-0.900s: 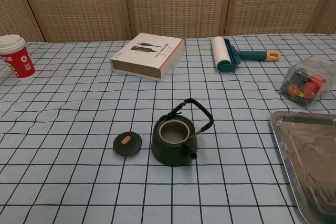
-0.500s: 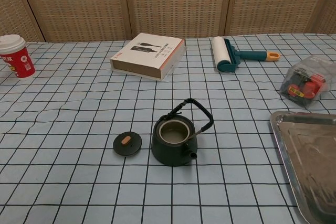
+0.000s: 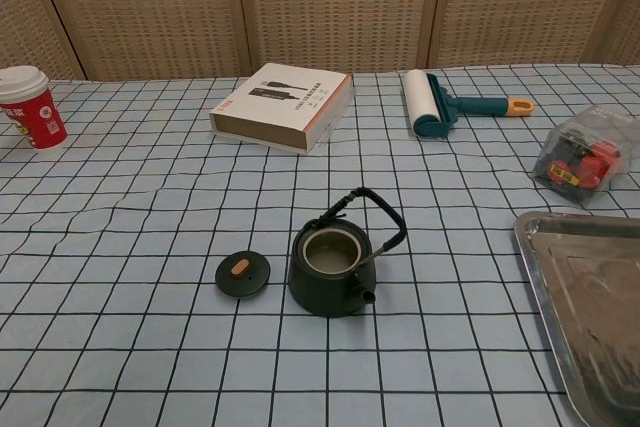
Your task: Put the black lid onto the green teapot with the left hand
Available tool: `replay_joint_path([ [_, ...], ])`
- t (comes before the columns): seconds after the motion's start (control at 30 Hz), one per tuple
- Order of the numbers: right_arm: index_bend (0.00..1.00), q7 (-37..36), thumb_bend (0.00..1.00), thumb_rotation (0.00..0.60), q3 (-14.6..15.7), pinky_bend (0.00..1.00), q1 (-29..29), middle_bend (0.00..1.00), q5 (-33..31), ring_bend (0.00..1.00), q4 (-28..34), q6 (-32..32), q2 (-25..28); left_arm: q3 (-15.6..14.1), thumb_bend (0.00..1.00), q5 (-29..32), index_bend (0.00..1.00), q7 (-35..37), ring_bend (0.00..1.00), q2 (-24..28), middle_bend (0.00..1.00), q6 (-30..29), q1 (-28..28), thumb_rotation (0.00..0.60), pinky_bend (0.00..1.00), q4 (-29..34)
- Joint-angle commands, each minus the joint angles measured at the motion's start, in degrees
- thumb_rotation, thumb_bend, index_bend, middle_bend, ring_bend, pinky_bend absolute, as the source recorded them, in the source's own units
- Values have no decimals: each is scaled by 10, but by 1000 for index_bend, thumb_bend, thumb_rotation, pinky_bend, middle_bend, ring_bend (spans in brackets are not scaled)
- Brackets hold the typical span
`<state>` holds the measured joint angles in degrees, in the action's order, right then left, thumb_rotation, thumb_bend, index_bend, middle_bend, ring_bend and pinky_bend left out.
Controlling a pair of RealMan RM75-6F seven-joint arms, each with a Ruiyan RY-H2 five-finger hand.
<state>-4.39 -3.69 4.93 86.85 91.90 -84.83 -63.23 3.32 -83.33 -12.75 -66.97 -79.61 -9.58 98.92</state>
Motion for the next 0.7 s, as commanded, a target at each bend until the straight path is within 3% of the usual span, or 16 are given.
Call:
replay_joint_path([
  [0.03, 0, -7, 63, 600, -4, 0, 1, 0, -6, 0, -3, 3, 2, 13, 46, 4, 296, -32, 0, -4, 0, 35, -30, 600, 0, 19],
  [0.4, 0, -43, 63, 600, -15, 0, 2, 0, -18, 0, -17, 2, 6, 47, 48, 84, 315, -189, 0, -81, 0, 171, -144, 600, 0, 57],
  [0.7, 0, -76, 63, 600, -24, 0, 4, 0, -37, 0, -36, 12, 8, 58, 48, 173, 297, -292, 0, -165, 0, 219, -209, 600, 0, 43],
])
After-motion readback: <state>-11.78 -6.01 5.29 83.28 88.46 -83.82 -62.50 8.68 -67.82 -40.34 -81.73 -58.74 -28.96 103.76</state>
